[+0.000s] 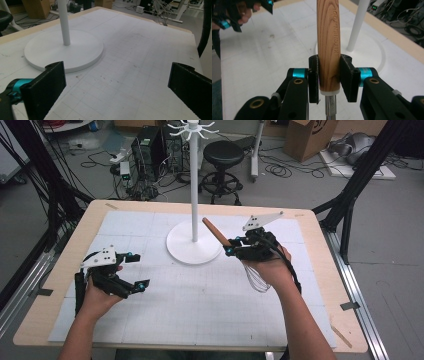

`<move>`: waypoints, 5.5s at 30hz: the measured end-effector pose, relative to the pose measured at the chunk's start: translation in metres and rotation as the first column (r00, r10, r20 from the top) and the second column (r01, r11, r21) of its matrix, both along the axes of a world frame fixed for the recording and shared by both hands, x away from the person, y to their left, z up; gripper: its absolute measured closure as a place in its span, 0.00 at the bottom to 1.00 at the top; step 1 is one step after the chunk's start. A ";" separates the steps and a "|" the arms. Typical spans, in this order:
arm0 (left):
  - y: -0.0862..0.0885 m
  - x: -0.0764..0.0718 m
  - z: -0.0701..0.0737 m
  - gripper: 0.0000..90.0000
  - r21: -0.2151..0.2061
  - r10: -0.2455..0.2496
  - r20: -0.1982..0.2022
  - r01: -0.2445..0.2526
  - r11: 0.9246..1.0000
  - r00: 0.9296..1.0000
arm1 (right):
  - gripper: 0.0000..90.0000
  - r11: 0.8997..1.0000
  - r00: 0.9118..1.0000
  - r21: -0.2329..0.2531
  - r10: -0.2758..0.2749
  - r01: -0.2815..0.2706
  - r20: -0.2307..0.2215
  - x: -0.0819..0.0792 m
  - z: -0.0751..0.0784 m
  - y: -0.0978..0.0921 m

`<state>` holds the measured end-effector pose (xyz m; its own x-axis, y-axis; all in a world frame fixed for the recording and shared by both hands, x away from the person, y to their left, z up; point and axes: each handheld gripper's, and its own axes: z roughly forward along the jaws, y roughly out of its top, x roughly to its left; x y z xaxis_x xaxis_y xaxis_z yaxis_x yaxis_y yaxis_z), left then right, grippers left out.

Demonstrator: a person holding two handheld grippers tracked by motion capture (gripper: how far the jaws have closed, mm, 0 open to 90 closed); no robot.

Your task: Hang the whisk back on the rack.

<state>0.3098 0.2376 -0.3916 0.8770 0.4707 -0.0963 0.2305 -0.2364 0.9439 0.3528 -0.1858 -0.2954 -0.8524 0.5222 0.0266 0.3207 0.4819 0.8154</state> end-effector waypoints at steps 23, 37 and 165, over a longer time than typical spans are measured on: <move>0.000 0.000 0.000 0.02 -0.001 0.001 -0.003 -0.001 1.000 1.000 | 0.79 0.996 0.994 0.084 0.023 -0.032 0.107 0.024 0.074 -0.020; 0.001 0.000 0.000 0.02 -0.001 0.001 -0.002 -0.001 1.000 1.000 | 0.79 0.992 0.988 0.123 -0.023 0.004 0.155 0.048 0.115 -0.024; 0.002 0.000 0.003 0.02 -0.021 -0.006 -0.002 0.005 1.000 1.000 | 0.35 0.986 0.988 0.162 0.025 -0.049 0.152 0.016 0.051 -0.032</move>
